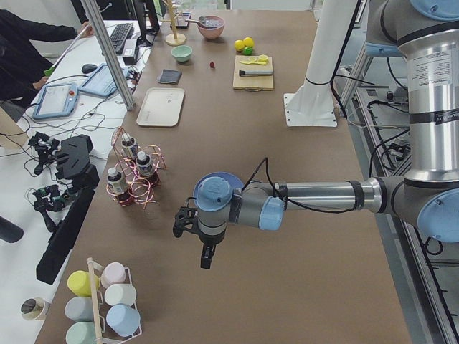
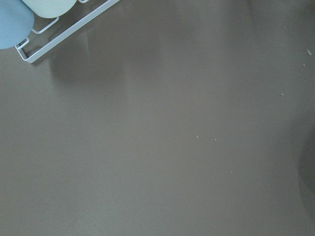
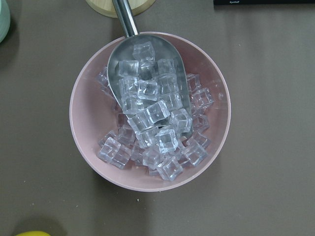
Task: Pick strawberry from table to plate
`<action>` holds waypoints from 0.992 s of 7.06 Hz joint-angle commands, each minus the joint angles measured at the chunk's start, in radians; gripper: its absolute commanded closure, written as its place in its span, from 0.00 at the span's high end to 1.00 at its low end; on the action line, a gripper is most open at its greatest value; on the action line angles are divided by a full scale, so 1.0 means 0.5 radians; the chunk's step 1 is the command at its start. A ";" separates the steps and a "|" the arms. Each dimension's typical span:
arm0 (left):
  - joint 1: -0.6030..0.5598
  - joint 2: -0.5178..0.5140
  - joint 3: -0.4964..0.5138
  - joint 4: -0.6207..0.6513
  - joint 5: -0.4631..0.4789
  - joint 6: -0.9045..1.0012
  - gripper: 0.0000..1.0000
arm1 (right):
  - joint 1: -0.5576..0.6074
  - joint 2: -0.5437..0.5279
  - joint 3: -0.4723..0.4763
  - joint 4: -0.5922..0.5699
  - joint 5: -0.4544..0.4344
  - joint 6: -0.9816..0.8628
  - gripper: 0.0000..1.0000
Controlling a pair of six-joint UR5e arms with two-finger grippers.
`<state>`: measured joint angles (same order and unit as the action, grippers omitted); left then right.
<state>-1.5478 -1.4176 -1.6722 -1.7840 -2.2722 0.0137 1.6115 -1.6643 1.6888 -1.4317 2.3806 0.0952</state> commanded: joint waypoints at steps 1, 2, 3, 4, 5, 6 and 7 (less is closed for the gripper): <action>0.000 -0.027 0.037 0.000 -0.079 -0.006 0.98 | -0.002 0.000 0.003 0.004 0.000 0.000 1.00; -0.003 -0.064 0.089 -0.006 -0.079 -0.009 0.98 | -0.002 0.000 0.018 0.004 0.000 0.003 1.00; -0.003 -0.064 0.059 -0.058 -0.097 -0.009 0.98 | -0.002 0.003 0.043 0.001 -0.003 0.003 1.00; -0.003 -0.064 0.095 -0.283 -0.097 -0.015 0.98 | -0.002 0.012 0.083 0.004 -0.003 0.003 1.00; -0.003 -0.094 0.171 -0.416 -0.143 -0.012 0.98 | -0.011 0.015 0.132 0.010 0.037 0.000 1.00; -0.003 -0.143 0.193 -0.457 -0.216 -0.039 0.98 | -0.059 0.036 0.172 0.010 0.107 0.015 1.00; 0.000 -0.153 0.188 -0.500 -0.229 -0.149 0.98 | -0.139 0.076 0.202 0.013 0.105 0.115 1.00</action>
<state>-1.5491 -1.4808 -1.5846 -1.9996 -2.3676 -0.0152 1.5803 -1.6450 1.7683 -1.4266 2.4204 0.1128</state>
